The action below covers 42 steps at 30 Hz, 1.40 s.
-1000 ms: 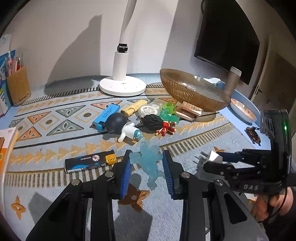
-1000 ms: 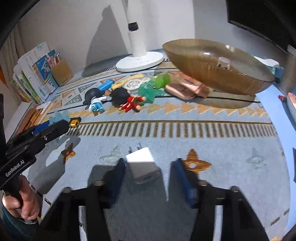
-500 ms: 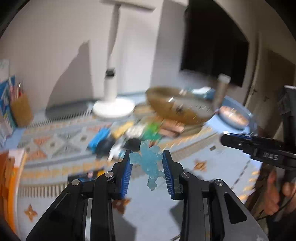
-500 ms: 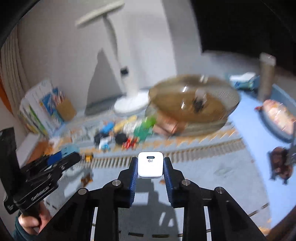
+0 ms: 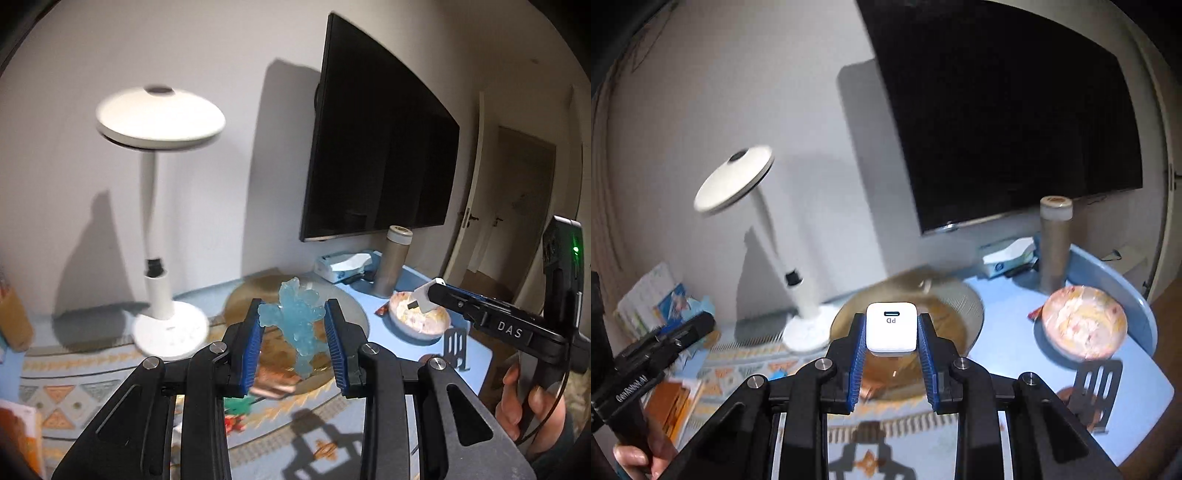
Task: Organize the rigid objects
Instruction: 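Lift both items over the amber bowl and open both grippers to release them, then move both grippers back down toward the remaining toys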
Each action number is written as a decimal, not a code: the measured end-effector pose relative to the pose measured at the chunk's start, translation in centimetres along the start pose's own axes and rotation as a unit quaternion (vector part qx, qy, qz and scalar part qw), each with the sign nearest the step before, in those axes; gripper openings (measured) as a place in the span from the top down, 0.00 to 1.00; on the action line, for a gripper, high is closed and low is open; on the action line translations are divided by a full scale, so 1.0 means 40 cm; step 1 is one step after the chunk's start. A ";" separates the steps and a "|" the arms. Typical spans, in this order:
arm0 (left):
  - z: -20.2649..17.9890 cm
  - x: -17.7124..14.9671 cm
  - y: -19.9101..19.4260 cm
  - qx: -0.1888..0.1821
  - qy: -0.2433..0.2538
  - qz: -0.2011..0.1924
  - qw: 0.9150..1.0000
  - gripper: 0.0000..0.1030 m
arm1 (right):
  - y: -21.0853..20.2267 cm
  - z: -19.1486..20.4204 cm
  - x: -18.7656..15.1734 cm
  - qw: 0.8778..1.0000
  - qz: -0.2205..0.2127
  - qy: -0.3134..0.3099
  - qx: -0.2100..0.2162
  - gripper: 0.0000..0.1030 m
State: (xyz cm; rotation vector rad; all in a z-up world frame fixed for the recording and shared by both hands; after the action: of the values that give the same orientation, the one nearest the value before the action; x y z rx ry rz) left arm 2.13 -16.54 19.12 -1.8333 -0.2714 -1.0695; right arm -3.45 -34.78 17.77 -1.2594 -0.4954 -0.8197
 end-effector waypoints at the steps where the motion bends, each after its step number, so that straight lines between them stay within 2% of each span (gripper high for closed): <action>1: -0.001 0.007 0.023 -0.003 -0.006 0.007 1.000 0.71 | 0.007 -0.007 0.010 1.000 0.001 0.003 0.001 0.74; 4: 0.005 0.012 0.119 -0.010 -0.024 0.037 0.999 0.71 | 0.058 -0.029 0.029 1.000 0.015 0.009 -0.002 0.74; 9: 0.019 -0.008 0.277 -0.012 -0.033 0.088 0.995 0.71 | 0.209 -0.066 0.014 0.997 0.071 0.014 -0.006 0.74; 15: 0.021 -0.020 0.397 -0.013 -0.032 0.122 0.992 0.71 | 0.350 -0.101 -0.008 0.992 0.124 0.013 -0.013 0.74; 16: 0.021 -0.021 0.404 -0.012 -0.033 0.123 0.992 0.64 | 0.360 -0.107 -0.007 0.992 0.126 0.013 -0.015 0.74; 17: 0.024 -0.020 0.410 -0.011 -0.037 0.123 0.992 0.44 | 0.370 -0.113 -0.004 0.992 0.126 0.016 -0.017 0.71; 18: 0.028 -0.019 0.410 -0.010 -0.044 0.121 0.992 0.32 | 0.376 -0.118 -0.003 0.991 0.128 0.018 -0.018 0.60; 19: 0.034 -0.017 0.405 -0.009 -0.050 0.116 0.992 0.15 | 0.379 -0.122 0.000 0.991 0.128 0.022 -0.018 0.53; 20: 0.040 -0.015 0.395 -0.010 -0.055 0.105 0.993 0.15 | 0.376 -0.130 0.005 0.992 0.122 0.029 -0.017 0.47; 27: 0.061 -0.004 0.255 -0.009 -0.061 0.067 0.996 0.15 | 0.316 -0.111 0.010 0.993 0.112 0.032 -0.013 0.47; 31: 0.065 -0.018 0.136 -0.011 -0.061 0.038 0.997 0.14 | 0.261 -0.044 0.000 0.993 0.113 0.019 -0.009 0.42; 34: 0.071 -0.042 0.055 0.001 -0.053 0.025 0.998 0.14 | 0.207 0.029 -0.019 0.995 0.103 -0.001 -0.007 0.41; 35: 0.074 -0.051 0.033 0.003 -0.051 0.022 0.998 0.14 | 0.194 0.050 -0.027 0.995 0.100 -0.007 -0.010 0.39; 37: 0.084 -0.077 -0.013 0.005 -0.050 0.018 0.999 0.14 | 0.169 0.088 -0.042 0.995 0.095 -0.018 -0.014 0.27; 38: 0.089 -0.091 -0.033 0.007 -0.049 0.017 0.999 0.14 | 0.154 0.111 -0.052 0.996 0.089 -0.023 -0.013 0.19; 39: 0.100 -0.111 -0.060 0.013 -0.050 0.014 0.999 0.13 | 0.140 0.130 -0.060 0.996 0.083 -0.027 -0.011 0.17; 42: 0.142 -0.164 -0.122 0.033 -0.063 0.001 0.997 0.01 | 0.109 0.184 -0.089 0.996 0.075 -0.052 -0.010 0.16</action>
State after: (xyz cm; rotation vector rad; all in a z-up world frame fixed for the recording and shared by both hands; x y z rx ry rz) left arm -1.46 -7.70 16.27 -1.8432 -0.3746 -0.9349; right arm -1.57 -26.38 14.32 -1.3446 -0.4707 -0.6374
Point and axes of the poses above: each gripper's, at about its wrist camera, not at the fingertips, and y roughly the way its jaws point, z to its left, x to its top, the point moved 7 cm from there along y, roughly the way its jaws point, and after that the axes turned 15 degrees about z, right-handed, at the moved point
